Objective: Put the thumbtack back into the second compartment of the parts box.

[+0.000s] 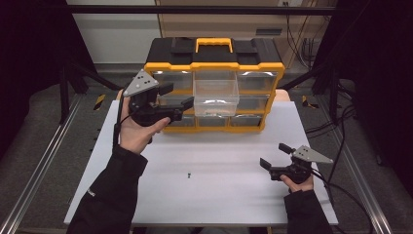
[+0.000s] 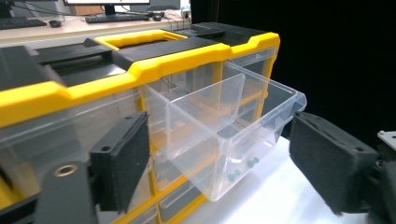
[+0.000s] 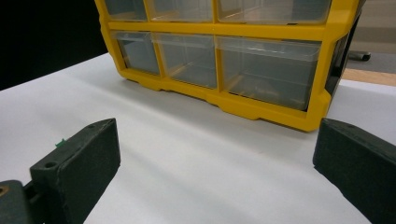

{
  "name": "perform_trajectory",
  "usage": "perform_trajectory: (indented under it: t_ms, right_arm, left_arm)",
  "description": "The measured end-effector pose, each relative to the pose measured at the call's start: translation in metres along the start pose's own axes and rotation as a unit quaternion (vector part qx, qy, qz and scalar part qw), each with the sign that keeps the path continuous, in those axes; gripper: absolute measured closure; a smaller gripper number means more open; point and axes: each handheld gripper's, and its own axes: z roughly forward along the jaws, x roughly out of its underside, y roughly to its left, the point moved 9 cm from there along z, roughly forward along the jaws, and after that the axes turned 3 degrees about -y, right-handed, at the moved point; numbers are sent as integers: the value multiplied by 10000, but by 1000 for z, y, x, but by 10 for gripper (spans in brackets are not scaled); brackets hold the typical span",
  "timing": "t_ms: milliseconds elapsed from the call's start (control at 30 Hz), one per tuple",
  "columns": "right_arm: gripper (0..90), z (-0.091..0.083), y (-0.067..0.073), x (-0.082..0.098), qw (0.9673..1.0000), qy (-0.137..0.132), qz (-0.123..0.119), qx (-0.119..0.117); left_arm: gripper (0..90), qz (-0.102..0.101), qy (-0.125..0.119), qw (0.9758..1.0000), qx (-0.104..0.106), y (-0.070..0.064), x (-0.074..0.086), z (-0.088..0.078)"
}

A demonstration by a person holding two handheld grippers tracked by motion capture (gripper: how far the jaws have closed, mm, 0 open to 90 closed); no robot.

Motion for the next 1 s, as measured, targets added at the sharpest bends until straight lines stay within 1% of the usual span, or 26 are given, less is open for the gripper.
perform_trajectory:
  t_ms: [100,200,433,600,667,767,1000]
  right_arm:
    - [11,0,0,0,10000,-16,5,-7]
    - [11,0,0,0,10000,-12,5,-8]
    - [10,0,0,0,10000,-15,8,-7]
    - [10,0,0,0,10000,-10,-8,-3]
    - [10,0,0,0,10000,-11,-5,1]
    - [10,-1,0,0,10000,-19,-6,12]
    - [10,0,0,0,10000,-26,-11,0]
  left_arm:
    - [143,-3,-65,10000,-46,5,8,-8]
    - [106,-75,-80,9999,-50,10,19,-13]
    - [44,-98,-1,10000,-1,15,51,-21]
    - [21,-157,80,9998,-46,18,73,-24]
    - [16,-186,97,9998,-35,17,81,-24]
    - [10,-157,128,9998,-38,15,94,-25]
    - [0,-177,344,9993,-15,7,128,-24]
